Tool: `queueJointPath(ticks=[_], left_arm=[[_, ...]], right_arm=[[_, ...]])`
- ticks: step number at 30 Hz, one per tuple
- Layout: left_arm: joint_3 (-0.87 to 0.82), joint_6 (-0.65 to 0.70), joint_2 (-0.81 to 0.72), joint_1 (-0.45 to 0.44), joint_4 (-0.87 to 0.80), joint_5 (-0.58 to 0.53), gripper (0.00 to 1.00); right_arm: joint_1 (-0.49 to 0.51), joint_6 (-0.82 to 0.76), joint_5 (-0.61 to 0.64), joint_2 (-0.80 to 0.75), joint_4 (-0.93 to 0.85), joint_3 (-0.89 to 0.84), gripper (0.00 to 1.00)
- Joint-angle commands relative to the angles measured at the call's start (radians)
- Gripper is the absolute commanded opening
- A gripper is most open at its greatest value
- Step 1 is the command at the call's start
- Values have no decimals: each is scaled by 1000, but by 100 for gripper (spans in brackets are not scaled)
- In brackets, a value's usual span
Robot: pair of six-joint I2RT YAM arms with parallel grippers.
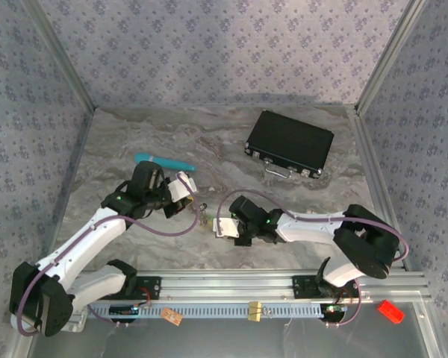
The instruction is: Put the keys on the keyring
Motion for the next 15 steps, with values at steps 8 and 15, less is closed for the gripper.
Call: queueJointPath(ticks=[8,15], left_arm=[[-3,13,-17,-6,31,32,0],[-4,11,-17,-6,30,28,0]], right_arm=[[-114,163,-188,2,-57,61,0],[-151,210,-234,90,-168,154,0]])
